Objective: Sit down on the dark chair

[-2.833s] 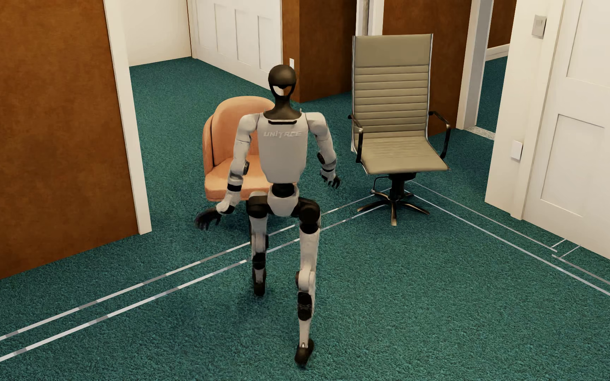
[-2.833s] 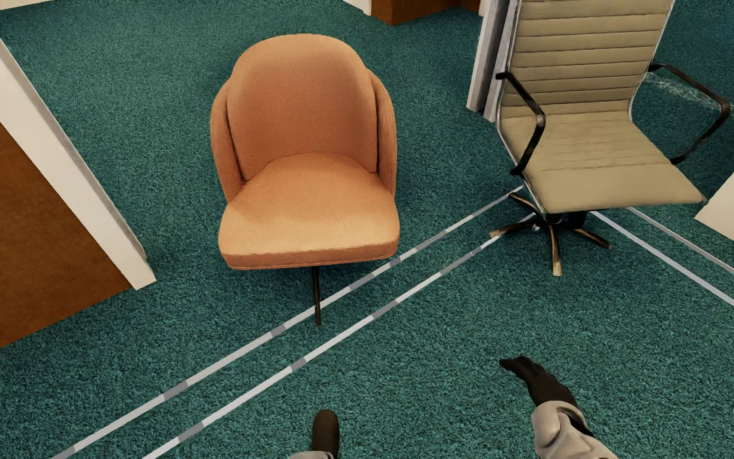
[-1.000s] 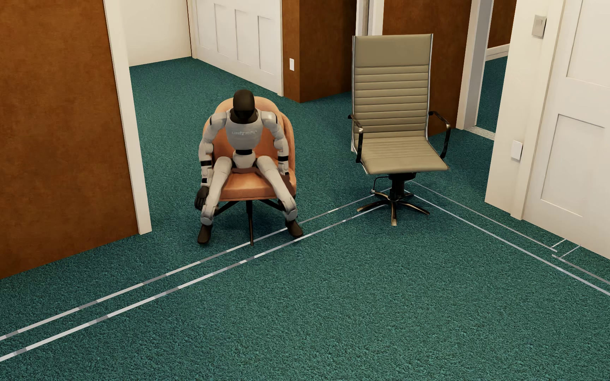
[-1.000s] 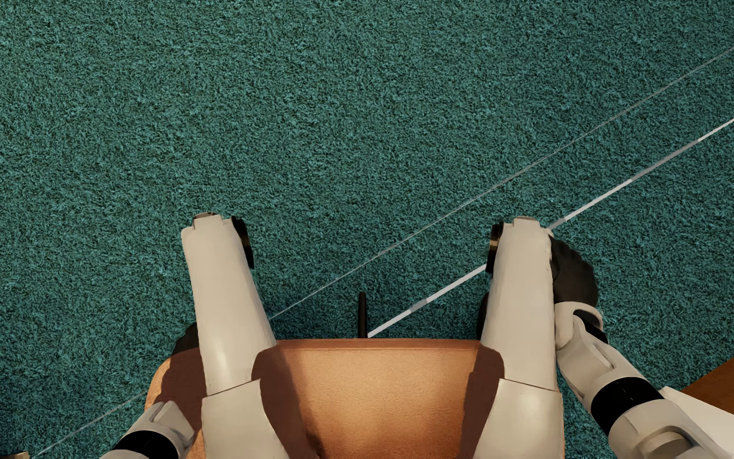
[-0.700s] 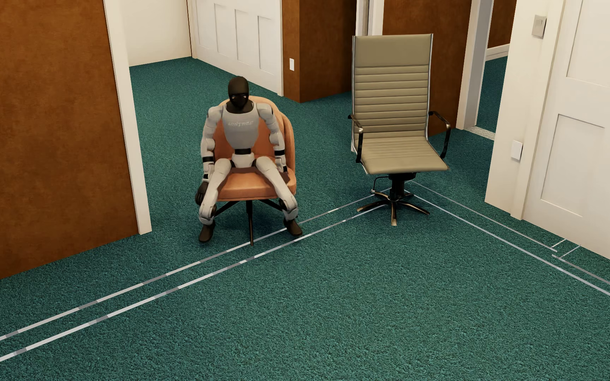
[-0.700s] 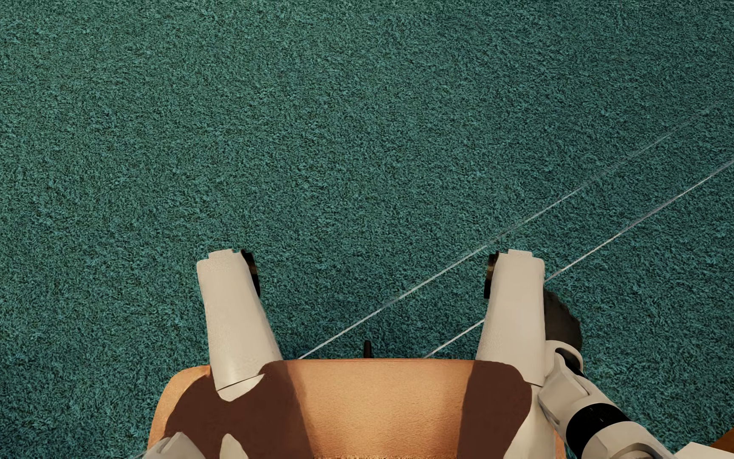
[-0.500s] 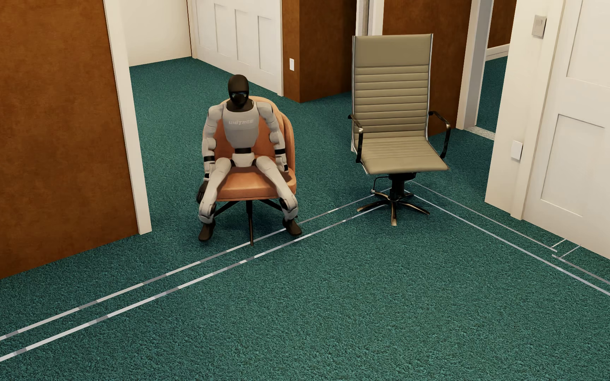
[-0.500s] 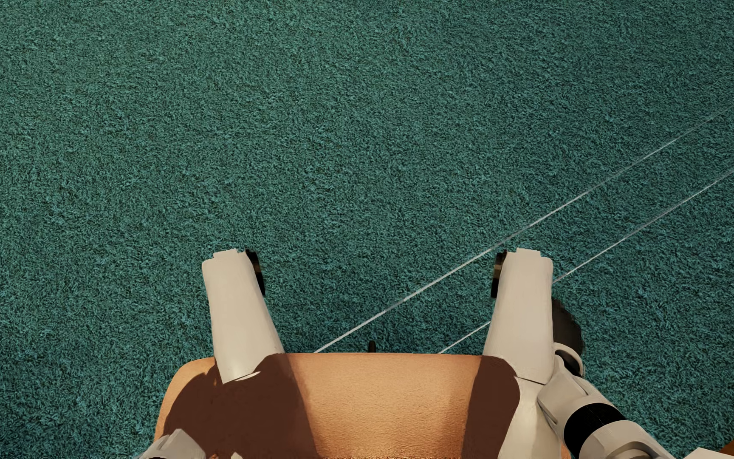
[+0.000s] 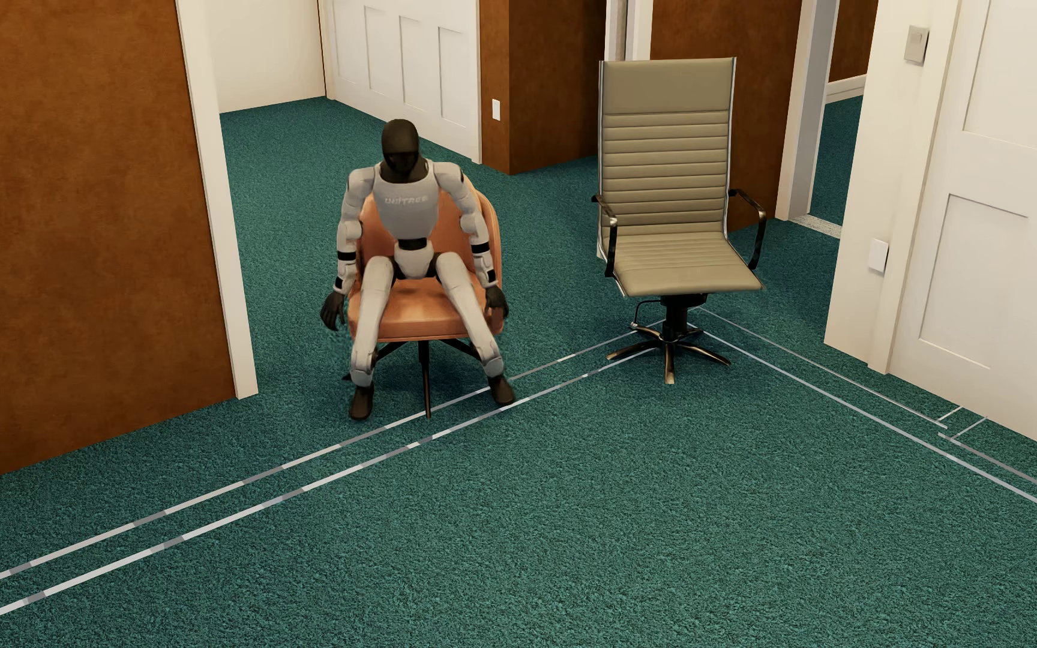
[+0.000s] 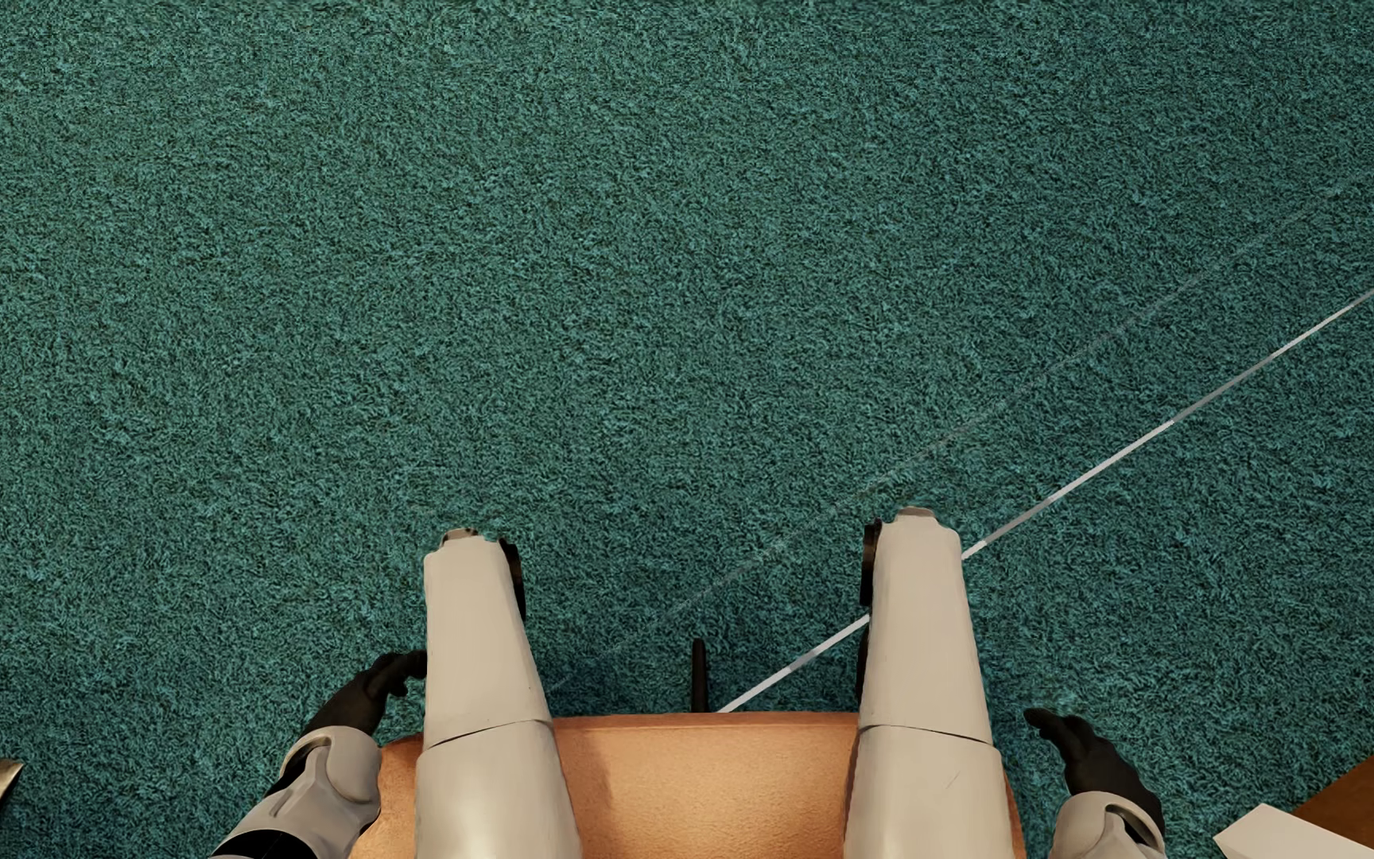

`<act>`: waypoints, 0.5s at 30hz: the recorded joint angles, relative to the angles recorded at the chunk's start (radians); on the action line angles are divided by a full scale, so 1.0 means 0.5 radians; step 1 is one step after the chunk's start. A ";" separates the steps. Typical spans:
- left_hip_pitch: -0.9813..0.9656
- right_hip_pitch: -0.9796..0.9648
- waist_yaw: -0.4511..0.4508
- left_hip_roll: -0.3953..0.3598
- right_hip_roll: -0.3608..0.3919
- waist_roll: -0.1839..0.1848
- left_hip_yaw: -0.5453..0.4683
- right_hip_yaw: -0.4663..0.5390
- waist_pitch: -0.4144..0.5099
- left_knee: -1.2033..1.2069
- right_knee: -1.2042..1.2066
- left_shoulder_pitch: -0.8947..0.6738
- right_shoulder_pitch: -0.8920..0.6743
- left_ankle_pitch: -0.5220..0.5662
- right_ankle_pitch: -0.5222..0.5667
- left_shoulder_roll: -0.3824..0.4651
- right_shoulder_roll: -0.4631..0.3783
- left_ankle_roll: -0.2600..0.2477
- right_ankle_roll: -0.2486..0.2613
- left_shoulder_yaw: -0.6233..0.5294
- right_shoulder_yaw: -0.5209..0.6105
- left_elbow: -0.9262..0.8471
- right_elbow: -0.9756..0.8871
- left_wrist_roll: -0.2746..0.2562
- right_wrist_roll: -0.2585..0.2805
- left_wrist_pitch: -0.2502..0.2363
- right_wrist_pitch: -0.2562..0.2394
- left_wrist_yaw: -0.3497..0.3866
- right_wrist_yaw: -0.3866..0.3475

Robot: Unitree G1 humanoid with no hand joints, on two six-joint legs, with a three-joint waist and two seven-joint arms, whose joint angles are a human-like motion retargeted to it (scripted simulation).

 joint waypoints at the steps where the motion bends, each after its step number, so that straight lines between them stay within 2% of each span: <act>1: 0.189 0.166 -0.010 -0.050 0.007 -0.019 0.090 -0.046 -0.048 -0.219 -0.194 0.022 0.056 0.055 0.024 0.009 0.014 0.068 -0.054 -0.004 -0.005 -0.006 0.003 -0.028 0.045 -0.031 -0.065 -0.012 0.041; 2: 0.340 0.293 -0.008 -0.077 0.044 -0.020 0.128 -0.071 -0.114 -0.471 -0.418 0.029 0.101 0.138 0.065 -0.001 0.021 0.095 -0.098 0.009 -0.012 -0.024 0.042 -0.011 -0.049 -0.050 -0.030 -0.061 0.102; 3: 0.551 0.496 -0.021 -0.125 0.044 -0.026 0.177 -0.088 -0.168 -0.740 -0.659 0.062 0.138 0.232 0.094 -0.003 0.032 0.126 -0.122 0.013 0.001 -0.053 -0.012 -0.008 0.146 -0.102 -0.252 -0.049 0.035; 4: 0.757 0.682 -0.015 -0.161 0.043 -0.025 0.208 -0.135 -0.241 -1.015 -0.894 0.117 0.217 0.312 0.129 -0.022 0.019 0.142 -0.130 0.034 -0.039 -0.094 0.039 0.032 -0.067 -0.107 -0.082 -0.145 0.166; 5: 0.945 0.868 -0.003 -0.172 0.083 -0.016 0.211 -0.171 -0.315 -1.268 -1.148 0.164 0.258 0.388 0.205 -0.025 0.031 0.141 -0.157 0.000 -0.048 -0.130 0.059 0.051 -0.107 -0.161 -0.106 -0.116 0.186; 6: 1.105 1.031 0.004 -0.180 0.122 0.000 0.244 -0.208 -0.402 -1.470 -1.371 0.206 0.286 0.483 0.272 -0.046 0.024 0.177 -0.170 0.032 -0.017 -0.134 0.084 0.103 -0.143 -0.172 -0.128 -0.158 0.242; 7: 1.251 1.244 0.023 -0.221 0.111 -0.019 0.174 -0.248 -0.459 -1.633 -1.613 0.250 0.301 0.608 0.311 -0.055 0.023 0.166 -0.142 0.007 -0.018 -0.140 0.108 0.132 -0.195 -0.195 -0.131 -0.158 0.280; 8: 1.342 1.462 0.055 -0.237 0.152 -0.002 0.176 -0.286 -0.523 -1.631 -1.856 0.317 0.325 0.637 0.388 -0.082 0.027 0.229 -0.159 0.037 -0.017 -0.118 0.112 0.171 -0.228 -0.205 -0.143 -0.185 0.298; 9: 1.297 1.605 0.072 -0.274 0.172 -0.017 0.153 -0.296 -0.593 -1.537 -2.031 0.366 0.325 0.641 0.442 -0.100 0.059 0.236 -0.201 0.064 -0.058 -0.110 0.119 0.197 -0.246 -0.167 -0.126 -0.211 0.381; 10: 1.189 1.728 0.087 -0.310 0.167 -0.039 0.115 -0.330 -0.634 -1.438 -2.200 0.390 0.296 0.680 0.477 -0.112 0.059 0.125 -0.199 0.057 -0.055 -0.088 0.072 0.184 -0.265 -0.190 -0.166 -0.158 0.337; 11: 1.164 1.923 0.123 -0.310 0.196 -0.025 0.156 -0.380 -0.653 -1.408 -2.387 0.459 0.294 0.679 0.520 -0.142 0.070 0.073 -0.231 0.097 -0.043 -0.063 0.041 0.195 -0.250 -0.150 -0.141 -0.223 0.347; 12: 1.083 2.023 0.161 -0.323 0.201 -0.040 0.182 -0.413 -0.658 -1.433 -2.486 0.483 0.232 0.670 0.521 -0.156 0.084 0.052 -0.241 0.118 -0.006 -0.028 -0.003 0.189 -0.251 -0.174 -0.169 -0.225 0.348; 13: 1.043 2.153 0.191 -0.341 0.194 -0.058 0.226 -0.435 -0.652 -1.536 -2.595 0.506 0.175 0.725 0.520 -0.179 0.091 0.032 -0.245 0.173 0.063 0.021 -0.059 0.133 -0.245 -0.167 -0.178 -0.238 0.296; 14: 0.964 2.294 0.227 -0.329 0.207 -0.063 0.204 -0.472 -0.665 -1.694 -2.763 0.535 0.102 0.861 0.555 -0.201 0.091 -0.022 -0.252 0.201 0.130 0.043 -0.113 0.054 -0.254 -0.202 -0.188 -0.229 0.295; 15: 0.890 2.460 0.253 -0.344 0.220 -0.065 0.206 -0.493 -0.682 -1.847 -2.948 0.564 0.027 0.958 0.585 -0.213 0.090 -0.029 -0.240 0.233 0.164 0.092 -0.172 0.070 -0.271 -0.194 -0.204 -0.260 0.302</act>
